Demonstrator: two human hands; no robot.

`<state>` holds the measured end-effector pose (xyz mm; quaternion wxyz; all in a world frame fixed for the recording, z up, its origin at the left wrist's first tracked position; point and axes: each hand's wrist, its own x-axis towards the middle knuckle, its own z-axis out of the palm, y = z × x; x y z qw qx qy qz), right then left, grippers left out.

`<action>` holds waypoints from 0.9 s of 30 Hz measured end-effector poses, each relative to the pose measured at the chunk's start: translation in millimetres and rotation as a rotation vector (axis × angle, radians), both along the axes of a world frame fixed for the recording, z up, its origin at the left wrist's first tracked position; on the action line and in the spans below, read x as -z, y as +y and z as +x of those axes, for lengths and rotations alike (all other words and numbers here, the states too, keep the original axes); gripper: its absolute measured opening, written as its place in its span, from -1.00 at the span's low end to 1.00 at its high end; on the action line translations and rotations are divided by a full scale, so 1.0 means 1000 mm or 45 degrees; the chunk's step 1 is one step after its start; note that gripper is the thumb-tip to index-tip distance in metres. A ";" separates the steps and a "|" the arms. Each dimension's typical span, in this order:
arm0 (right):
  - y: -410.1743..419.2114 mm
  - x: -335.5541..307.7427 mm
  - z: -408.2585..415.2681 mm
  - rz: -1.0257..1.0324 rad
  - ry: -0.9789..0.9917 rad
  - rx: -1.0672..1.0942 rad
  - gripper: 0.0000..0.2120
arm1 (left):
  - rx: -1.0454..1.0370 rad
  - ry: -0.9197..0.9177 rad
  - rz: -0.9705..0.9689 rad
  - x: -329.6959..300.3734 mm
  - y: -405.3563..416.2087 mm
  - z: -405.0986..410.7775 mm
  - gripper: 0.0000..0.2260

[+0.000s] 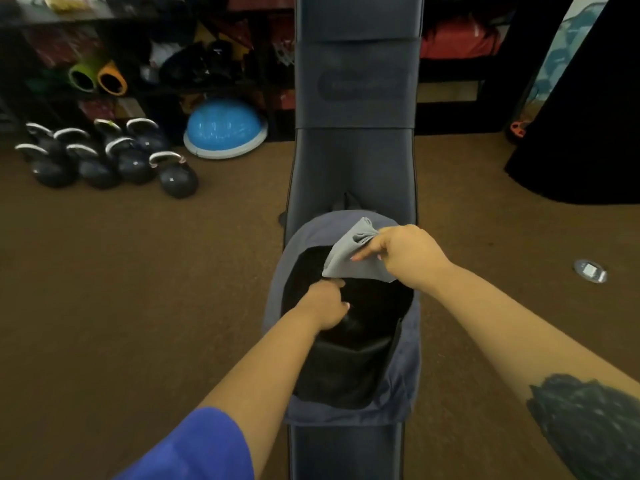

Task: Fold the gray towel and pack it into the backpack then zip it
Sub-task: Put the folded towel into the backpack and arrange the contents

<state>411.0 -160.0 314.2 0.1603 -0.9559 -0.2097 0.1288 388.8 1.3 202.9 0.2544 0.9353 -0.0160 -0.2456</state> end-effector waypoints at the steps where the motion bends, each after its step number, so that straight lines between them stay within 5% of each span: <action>1: 0.002 0.007 0.003 -0.017 0.016 -0.001 -0.56 | 0.065 0.009 0.045 0.008 -0.003 0.004 -0.51; 8: 0.007 0.051 0.016 -0.098 -0.055 -0.095 -0.56 | 0.250 0.176 0.469 0.052 -0.020 0.035 -0.43; 17: 0.009 0.064 0.027 -0.114 0.089 -0.013 -0.54 | 0.354 0.311 0.600 0.071 -0.019 0.044 -0.30; 27: 0.015 0.073 0.045 -0.199 0.079 0.150 -0.55 | 0.140 0.270 0.268 0.076 0.000 0.038 0.05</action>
